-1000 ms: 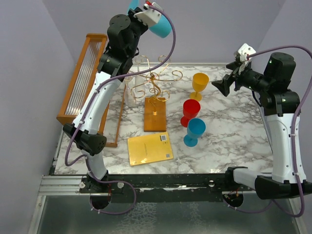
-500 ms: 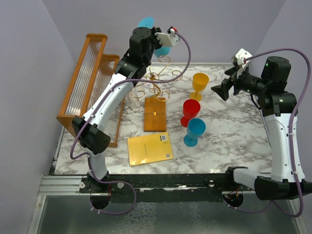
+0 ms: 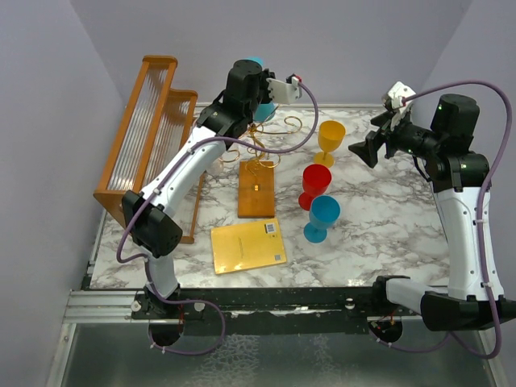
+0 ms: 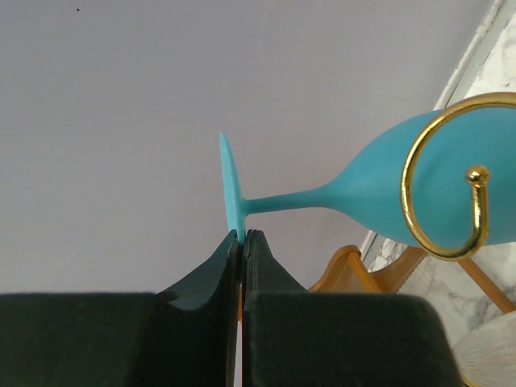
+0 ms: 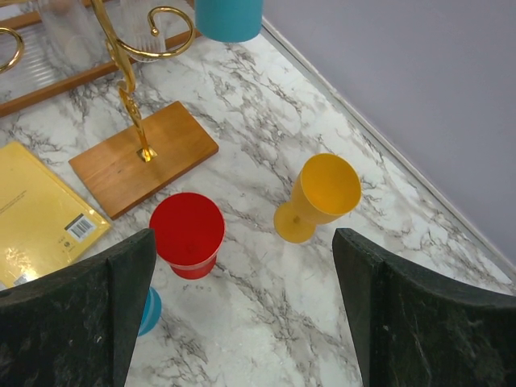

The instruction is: Place the wine glass upside down on the wine glass rack

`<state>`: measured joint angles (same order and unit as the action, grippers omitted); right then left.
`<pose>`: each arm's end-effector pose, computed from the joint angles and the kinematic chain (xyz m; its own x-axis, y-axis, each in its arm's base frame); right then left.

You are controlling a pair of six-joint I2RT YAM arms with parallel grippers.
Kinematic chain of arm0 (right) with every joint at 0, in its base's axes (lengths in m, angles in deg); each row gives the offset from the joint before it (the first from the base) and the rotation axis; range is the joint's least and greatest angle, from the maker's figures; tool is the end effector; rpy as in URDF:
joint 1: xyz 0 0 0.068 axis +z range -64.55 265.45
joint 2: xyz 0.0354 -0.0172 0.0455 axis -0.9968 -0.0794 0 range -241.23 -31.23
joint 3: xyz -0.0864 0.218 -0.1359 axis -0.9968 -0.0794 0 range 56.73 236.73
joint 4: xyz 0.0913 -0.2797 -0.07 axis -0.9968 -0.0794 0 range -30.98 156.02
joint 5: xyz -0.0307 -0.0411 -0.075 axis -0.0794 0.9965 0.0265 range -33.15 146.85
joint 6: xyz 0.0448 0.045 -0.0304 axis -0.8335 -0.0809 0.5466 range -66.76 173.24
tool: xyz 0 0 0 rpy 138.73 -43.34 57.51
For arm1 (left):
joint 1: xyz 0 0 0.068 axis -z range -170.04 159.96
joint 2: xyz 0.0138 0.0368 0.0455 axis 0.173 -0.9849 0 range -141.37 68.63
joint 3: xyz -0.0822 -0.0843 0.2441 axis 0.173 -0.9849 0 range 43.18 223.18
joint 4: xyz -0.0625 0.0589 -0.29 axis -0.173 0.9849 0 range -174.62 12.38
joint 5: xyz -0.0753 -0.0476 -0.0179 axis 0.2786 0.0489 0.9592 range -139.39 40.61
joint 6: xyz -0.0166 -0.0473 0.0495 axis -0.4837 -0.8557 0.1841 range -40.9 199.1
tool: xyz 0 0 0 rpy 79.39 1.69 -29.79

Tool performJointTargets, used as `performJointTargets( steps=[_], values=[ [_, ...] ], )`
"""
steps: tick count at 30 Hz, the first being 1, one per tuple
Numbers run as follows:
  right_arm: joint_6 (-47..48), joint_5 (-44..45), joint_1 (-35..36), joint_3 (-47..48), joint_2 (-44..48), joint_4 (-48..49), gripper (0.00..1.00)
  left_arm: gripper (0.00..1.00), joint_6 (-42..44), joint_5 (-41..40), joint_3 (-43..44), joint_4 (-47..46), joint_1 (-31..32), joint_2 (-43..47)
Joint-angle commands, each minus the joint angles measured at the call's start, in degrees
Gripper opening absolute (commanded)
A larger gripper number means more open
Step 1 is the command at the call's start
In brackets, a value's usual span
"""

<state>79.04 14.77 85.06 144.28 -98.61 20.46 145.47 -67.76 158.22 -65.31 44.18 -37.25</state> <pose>0.2748 0.0368 0.4612 -0.1245 -0.3221 -0.9385 -0.7272 0.6731 -0.1345 0.4182 -0.2624 0.4481 0.1953 0.9186 -0.3437 0.2446 0.2937 0.9241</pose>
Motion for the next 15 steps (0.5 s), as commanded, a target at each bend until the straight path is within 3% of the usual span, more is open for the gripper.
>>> performJointTargets(
  steps=[1,15],
  values=[
    [0.57,-1.45,-0.23,-0.84,0.52,0.57,0.90,0.00,0.63,2.27,-0.19,2.22,0.91,3.96],
    [0.72,-2.06,-0.23,-1.63,0.67,0.88,0.90,0.00,-1.14,6.02,0.69,9.53,1.80,5.89]
  ],
)
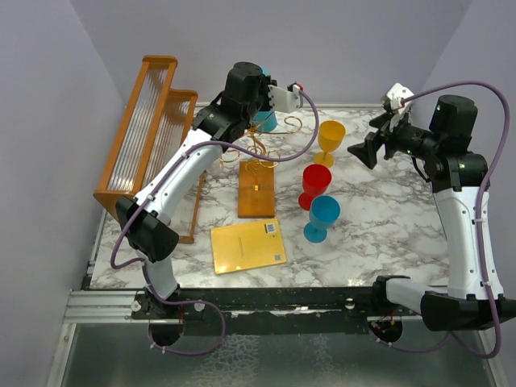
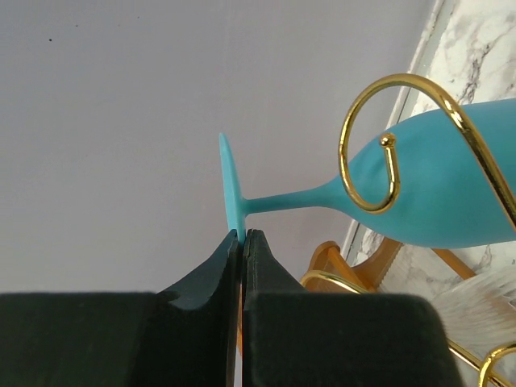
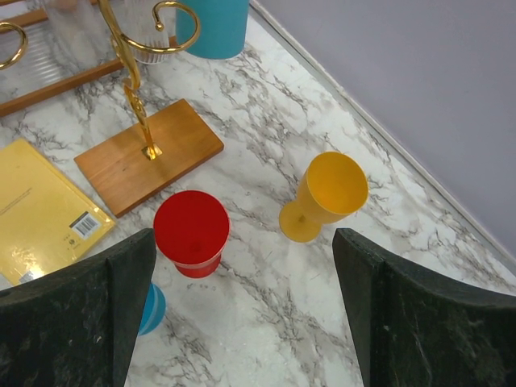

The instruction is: Place the wine glass upside down on the wine glass rack

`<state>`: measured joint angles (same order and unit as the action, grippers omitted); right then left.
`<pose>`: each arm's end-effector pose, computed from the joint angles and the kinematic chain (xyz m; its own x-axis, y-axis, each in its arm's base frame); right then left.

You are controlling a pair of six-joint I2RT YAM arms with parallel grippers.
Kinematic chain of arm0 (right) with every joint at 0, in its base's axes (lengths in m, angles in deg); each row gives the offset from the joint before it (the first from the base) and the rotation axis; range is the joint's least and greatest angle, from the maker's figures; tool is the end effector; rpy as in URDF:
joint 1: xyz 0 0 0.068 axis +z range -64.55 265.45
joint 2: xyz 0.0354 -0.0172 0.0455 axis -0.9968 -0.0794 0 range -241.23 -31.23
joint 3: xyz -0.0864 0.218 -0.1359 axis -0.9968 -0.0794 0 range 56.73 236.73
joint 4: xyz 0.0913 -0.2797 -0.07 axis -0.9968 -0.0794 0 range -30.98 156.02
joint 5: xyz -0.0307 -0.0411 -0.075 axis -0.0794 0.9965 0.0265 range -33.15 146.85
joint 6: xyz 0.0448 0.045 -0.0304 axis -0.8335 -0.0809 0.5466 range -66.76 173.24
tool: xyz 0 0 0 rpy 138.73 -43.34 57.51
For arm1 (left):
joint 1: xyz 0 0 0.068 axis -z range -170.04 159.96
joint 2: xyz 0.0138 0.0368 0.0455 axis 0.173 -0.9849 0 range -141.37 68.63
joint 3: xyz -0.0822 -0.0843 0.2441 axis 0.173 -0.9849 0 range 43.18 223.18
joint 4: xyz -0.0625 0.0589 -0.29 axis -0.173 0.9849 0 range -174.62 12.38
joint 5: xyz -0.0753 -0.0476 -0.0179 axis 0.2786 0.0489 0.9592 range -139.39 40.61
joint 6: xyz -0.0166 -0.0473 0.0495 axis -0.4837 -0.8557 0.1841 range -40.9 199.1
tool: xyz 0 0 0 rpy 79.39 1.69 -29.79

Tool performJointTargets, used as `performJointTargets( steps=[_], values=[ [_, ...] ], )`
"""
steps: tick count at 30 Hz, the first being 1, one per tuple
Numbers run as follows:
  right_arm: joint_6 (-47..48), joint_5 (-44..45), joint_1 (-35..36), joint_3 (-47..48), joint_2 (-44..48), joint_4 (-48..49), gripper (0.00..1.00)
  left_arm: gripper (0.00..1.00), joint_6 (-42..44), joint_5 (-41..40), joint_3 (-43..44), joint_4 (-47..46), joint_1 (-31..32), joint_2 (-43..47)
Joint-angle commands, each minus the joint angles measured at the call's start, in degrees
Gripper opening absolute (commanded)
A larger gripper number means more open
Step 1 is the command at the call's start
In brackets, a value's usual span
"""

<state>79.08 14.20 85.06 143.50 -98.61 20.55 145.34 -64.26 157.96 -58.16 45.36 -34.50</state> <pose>0.2760 0.0372 0.4567 -0.1324 -0.3196 -0.9382 -0.7349 0.6669 -0.1234 0.3958 -0.2631 0.4526 0.2432 0.9123 -0.3295 0.3348 0.2398 0.9113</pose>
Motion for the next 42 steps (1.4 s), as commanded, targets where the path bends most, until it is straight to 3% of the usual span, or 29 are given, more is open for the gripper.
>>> performJointTargets(
  steps=[1,42],
  values=[
    [0.74,-1.55,-0.23,-0.86,0.68,0.76,0.90,0.00,-1.34,2.67,0.86,2.56,0.76,3.37],
    [1.62,-1.35,-0.23,-2.69,1.20,1.26,0.92,0.00,-1.81,6.02,2.67,12.29,5.47,5.25]
  ],
)
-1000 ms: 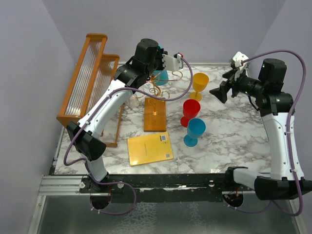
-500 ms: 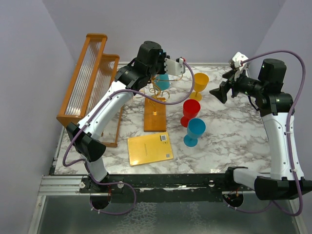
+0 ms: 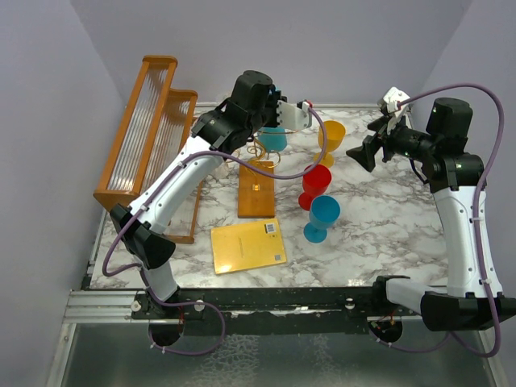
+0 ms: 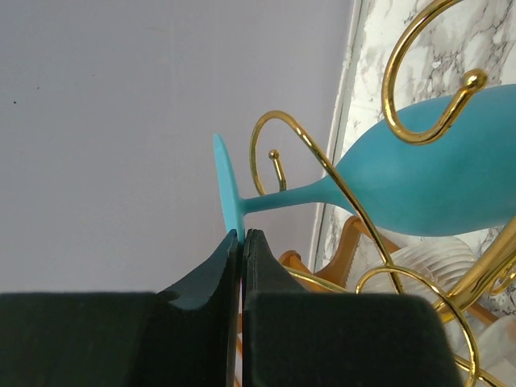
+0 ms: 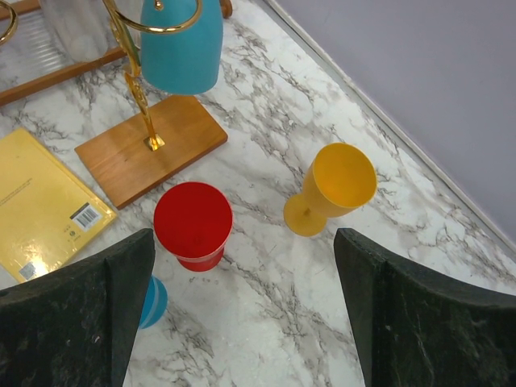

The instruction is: Place the wine glass upside down on the wine glass rack

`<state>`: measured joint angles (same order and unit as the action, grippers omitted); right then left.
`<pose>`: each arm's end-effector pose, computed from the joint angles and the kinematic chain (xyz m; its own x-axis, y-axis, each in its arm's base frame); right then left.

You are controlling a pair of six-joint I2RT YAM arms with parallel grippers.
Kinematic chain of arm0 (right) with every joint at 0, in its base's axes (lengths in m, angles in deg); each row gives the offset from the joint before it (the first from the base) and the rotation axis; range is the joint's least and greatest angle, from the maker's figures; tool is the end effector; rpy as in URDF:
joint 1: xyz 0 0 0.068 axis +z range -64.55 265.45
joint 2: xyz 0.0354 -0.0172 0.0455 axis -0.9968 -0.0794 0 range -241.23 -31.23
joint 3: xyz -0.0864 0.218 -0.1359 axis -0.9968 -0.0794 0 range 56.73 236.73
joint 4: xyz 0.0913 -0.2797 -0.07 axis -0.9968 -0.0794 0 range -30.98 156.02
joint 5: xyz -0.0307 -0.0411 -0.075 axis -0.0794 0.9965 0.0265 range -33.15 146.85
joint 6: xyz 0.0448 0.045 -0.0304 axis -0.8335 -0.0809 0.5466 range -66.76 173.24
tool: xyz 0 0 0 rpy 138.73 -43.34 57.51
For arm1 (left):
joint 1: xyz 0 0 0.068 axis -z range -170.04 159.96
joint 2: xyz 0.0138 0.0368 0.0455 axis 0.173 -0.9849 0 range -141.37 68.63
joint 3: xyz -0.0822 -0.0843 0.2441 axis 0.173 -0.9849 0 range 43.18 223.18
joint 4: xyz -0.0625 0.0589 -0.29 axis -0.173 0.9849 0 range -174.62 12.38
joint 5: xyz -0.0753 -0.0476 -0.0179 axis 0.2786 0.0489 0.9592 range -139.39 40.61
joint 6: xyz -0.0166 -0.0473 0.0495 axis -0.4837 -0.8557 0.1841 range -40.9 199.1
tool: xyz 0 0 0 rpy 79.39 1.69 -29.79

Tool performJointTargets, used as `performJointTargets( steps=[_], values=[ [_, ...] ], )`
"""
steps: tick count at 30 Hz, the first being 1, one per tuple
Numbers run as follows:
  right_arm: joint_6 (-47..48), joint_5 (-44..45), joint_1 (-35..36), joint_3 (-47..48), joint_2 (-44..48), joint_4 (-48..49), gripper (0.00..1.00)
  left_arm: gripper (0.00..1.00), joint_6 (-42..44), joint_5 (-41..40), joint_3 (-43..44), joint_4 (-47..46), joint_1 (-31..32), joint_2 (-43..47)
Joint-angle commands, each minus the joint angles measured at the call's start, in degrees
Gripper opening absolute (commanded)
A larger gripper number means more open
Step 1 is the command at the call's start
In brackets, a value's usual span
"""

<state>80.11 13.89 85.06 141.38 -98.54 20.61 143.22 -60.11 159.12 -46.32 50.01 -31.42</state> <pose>0.2789 0.0374 0.4439 -0.1500 -0.3297 -0.9321 -0.7447 0.6578 -0.1128 0.3493 -0.2795 0.4585 0.3228 0.8834 -0.3397 0.4811 0.1559 0.8627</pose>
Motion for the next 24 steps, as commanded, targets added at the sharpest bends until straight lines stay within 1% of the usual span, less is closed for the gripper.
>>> performJointTargets(
  steps=[1,15,24],
  values=[
    [0.60,-1.07,-0.23,-0.61,1.18,1.20,0.92,0.00,0.28,1.96,1.20,0.14,0.77,2.07],
    [0.87,-1.05,-0.23,-0.91,1.24,1.20,0.93,0.00,-2.57,1.74,-0.32,-5.33,1.93,0.74],
    [0.99,-0.90,-0.23,-0.88,1.22,1.20,0.93,0.00,-2.55,-1.36,-1.14,-9.46,2.13,-0.46]
  ],
)
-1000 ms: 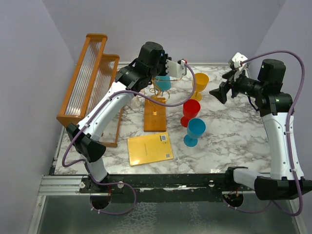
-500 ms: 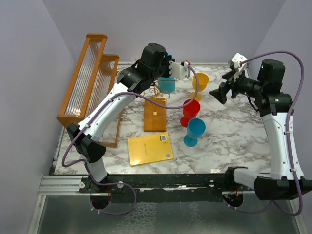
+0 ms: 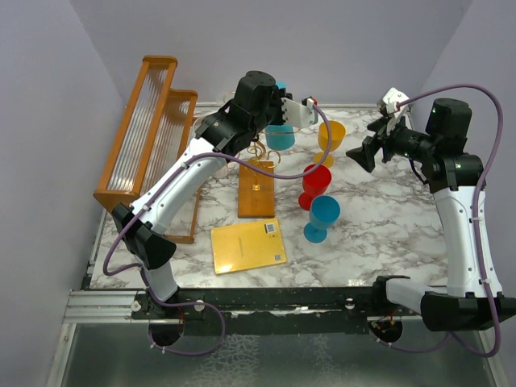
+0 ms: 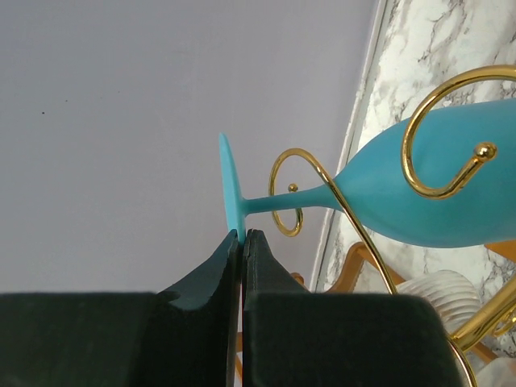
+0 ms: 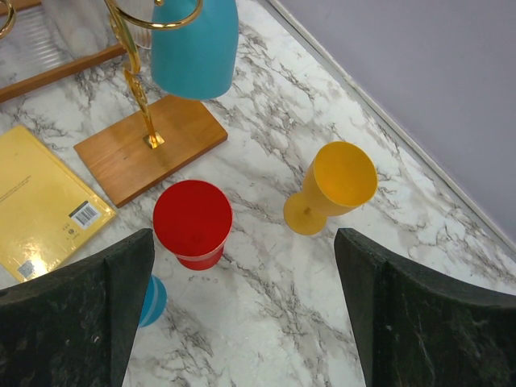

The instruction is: Place the wine glass upside down on the wine glass rack

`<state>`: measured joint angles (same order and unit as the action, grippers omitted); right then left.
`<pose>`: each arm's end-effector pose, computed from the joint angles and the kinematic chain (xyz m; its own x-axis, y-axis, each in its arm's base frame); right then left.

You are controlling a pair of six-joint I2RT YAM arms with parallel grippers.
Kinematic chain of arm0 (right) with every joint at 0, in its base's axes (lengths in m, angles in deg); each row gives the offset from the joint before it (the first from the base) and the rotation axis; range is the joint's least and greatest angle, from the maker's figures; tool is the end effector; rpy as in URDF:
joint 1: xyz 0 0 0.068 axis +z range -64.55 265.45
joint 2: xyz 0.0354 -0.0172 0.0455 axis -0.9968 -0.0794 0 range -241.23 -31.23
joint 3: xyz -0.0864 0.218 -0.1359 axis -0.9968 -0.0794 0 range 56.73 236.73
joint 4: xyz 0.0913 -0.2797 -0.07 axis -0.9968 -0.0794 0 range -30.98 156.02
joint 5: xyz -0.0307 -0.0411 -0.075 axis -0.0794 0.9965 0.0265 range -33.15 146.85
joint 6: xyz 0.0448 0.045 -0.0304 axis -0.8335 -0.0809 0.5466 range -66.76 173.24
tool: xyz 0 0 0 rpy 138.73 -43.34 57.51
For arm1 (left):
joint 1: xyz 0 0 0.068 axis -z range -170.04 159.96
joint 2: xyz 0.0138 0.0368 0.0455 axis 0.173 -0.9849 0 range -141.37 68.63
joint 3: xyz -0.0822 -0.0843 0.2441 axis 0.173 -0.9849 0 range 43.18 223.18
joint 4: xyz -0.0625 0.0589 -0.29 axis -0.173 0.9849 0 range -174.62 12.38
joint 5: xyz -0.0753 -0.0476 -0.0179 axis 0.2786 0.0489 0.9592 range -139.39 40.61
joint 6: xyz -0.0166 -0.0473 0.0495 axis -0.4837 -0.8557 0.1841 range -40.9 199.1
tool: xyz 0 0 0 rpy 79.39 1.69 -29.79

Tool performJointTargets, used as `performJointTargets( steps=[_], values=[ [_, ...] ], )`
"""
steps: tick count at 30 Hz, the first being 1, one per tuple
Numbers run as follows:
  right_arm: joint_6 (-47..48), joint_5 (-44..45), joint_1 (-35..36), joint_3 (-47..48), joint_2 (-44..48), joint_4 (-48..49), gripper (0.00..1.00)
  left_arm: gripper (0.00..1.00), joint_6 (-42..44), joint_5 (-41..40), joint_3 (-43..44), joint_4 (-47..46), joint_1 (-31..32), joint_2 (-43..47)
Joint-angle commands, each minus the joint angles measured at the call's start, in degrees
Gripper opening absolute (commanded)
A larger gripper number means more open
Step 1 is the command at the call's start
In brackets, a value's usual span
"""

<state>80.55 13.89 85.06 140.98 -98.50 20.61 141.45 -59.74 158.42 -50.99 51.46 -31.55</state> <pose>0.2793 0.0374 0.4416 -0.1502 -0.3347 -0.9303 -0.7466 0.6552 -0.1152 0.3461 -0.2923 0.4627 0.3535 0.8506 -0.3892 0.4546 0.2074 0.8662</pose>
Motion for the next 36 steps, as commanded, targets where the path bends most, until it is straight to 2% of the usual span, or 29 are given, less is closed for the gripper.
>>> performJointTargets(
  steps=[1,16,31,36],
  values=[
    [0.57,-0.90,-0.23,-0.42,1.09,1.15,0.93,0.00,-0.66,-1.85,-0.51,-4.98,0.73,-0.39],
    [0.53,-1.60,-0.23,-0.19,0.78,1.05,0.93,0.03,-0.64,-5.51,-0.10,-6.81,0.78,-2.71],
    [0.64,-1.25,-0.23,-0.66,1.05,1.20,0.93,0.04,-1.76,-10.09,1.74,-3.33,0.69,-4.37],
    [0.64,-1.32,-0.23,-0.82,1.08,1.30,0.94,0.08,-2.94,-9.74,2.32,-0.70,0.68,-3.98]
  ],
)
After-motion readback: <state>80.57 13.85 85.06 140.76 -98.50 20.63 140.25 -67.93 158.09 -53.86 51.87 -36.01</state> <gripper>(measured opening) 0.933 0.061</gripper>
